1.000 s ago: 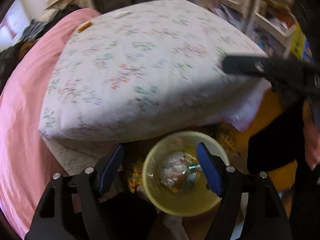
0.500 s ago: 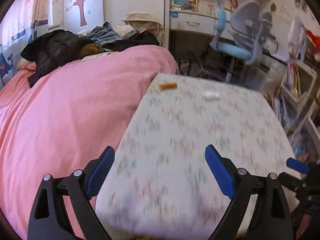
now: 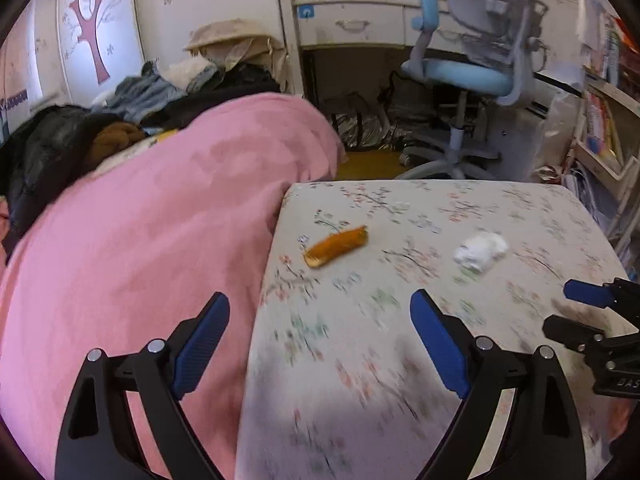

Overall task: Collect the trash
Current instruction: 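Move both open tools back toward the tissue and orange peel on the table, then grasp the orange peel with the left tool while the right tool reaches the white tissue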

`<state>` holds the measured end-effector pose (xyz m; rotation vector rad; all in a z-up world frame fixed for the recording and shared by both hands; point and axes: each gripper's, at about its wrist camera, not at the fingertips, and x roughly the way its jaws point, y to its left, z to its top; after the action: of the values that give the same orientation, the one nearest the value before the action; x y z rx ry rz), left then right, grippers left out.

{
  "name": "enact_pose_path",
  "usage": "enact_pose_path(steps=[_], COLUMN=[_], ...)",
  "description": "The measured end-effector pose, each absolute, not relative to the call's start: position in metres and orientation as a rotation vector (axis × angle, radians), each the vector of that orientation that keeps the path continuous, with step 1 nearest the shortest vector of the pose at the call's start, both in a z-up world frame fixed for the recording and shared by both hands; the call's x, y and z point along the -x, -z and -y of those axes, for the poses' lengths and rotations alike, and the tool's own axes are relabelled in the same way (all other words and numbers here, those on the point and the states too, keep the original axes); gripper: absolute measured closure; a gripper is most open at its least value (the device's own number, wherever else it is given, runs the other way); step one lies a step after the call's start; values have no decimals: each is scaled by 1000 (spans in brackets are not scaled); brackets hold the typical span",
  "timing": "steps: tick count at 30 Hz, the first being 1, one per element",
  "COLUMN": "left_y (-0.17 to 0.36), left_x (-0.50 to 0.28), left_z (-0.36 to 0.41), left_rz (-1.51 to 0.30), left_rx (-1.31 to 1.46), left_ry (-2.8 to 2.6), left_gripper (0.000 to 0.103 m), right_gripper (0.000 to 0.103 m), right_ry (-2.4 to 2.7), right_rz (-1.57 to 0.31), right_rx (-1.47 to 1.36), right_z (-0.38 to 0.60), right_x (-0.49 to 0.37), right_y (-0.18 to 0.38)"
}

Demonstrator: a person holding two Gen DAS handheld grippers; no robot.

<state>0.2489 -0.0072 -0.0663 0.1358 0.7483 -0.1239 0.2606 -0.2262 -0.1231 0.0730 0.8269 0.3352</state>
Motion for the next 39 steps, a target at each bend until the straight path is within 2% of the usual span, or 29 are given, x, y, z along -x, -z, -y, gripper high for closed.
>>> enact_pose_path(steps=[5, 14, 18, 19, 20, 24, 26, 34, 39], left_y=[76, 87, 96, 96, 98, 101, 98, 80, 80], left_x=[-291, -324, -332, -333, -334, -329, -327, -283, -225], left_z=[1, 9, 21, 23, 24, 28, 26, 24, 20], left_rz=[-771, -767, -791, -800, -817, -861, -878, -935, -979], left_rx=[-115, -160, -214, -218, -223, -227, -215, -132, -75], left_ry=[146, 178, 224, 232, 246, 306, 311, 363, 381], left_gripper=[24, 32, 34, 39, 41, 69, 86, 87, 87], right_gripper=[38, 38, 51, 58, 61, 86, 88, 88, 88], right_ry=[-349, -381, -366, -365, -364, -348, -352, -372, -381], right_rz=[-829, -843, -858, -857, -859, -868, -876, -895, -920], right_rx=[-75, -11, 45, 55, 62, 62, 46, 29, 32], right_z=[220, 189, 182, 182, 183, 194, 200, 216, 229], right_x=[-302, -346, -351, -351, -351, -351, -346, -278, -209], right_y=[129, 135, 141, 141, 141, 143, 142, 124, 113])
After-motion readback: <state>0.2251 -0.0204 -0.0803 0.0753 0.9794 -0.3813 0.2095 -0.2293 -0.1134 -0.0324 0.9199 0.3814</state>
